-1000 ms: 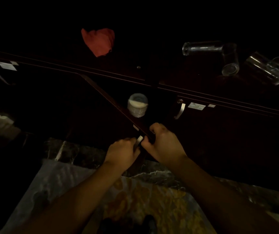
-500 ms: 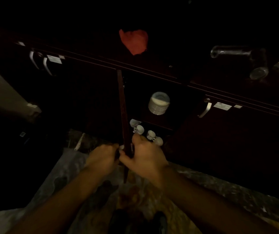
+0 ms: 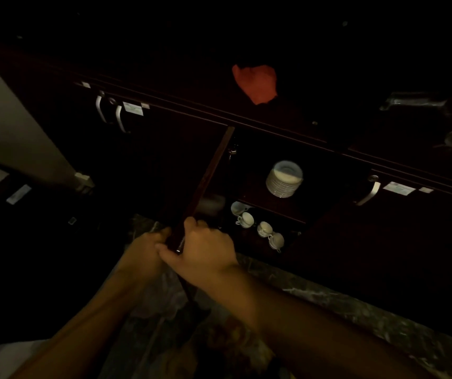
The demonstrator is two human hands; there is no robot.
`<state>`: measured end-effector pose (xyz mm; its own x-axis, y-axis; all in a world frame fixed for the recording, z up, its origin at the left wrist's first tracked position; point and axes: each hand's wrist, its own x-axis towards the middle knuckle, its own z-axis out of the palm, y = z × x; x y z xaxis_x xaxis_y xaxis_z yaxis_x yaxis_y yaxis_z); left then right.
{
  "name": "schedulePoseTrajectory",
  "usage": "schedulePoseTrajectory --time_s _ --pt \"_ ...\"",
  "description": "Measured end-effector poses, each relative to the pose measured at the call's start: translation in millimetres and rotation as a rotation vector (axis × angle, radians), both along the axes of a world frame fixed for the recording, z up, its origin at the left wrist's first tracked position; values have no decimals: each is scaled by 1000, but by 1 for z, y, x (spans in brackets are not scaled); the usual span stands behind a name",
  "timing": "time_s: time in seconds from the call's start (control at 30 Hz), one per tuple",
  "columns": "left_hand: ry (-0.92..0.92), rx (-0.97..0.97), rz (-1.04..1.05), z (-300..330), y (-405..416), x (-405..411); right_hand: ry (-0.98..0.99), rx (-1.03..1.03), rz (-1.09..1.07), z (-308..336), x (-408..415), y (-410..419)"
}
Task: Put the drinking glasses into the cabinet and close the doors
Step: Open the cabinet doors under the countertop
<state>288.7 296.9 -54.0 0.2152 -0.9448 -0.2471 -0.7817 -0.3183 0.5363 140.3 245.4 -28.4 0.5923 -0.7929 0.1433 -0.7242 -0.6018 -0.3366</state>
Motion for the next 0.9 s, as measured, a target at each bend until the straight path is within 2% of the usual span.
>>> schedulePoseTrajectory --time_s 0.13,0.27,0.33,0.4,0.47,0.57,0.73,0.9 --pt "-126 116 -112 13 -4 11 16 24 84 0 -9 -4" --pt "-438 124 -197 49 -27 20 21 51 77 -1 -39 -21" --pt "-513 120 -198 73 -43 21 31 72 29 0 -63 -40" --pt "-513 104 -208 97 -63 12 34 84 -57 2 -92 -64" --pt "-463 -13 -201 116 -87 -14 22 124 -166 4 -127 -91" --pt "-396 -182 -310 130 -129 -79 -26 183 -345 6 -184 -136" --pt "-387 -377 -487 122 -213 -203 -128 163 -632 13 -277 -199" --pt "-459 -431 -608 108 -277 -301 -217 218 -793 9 -335 -244"
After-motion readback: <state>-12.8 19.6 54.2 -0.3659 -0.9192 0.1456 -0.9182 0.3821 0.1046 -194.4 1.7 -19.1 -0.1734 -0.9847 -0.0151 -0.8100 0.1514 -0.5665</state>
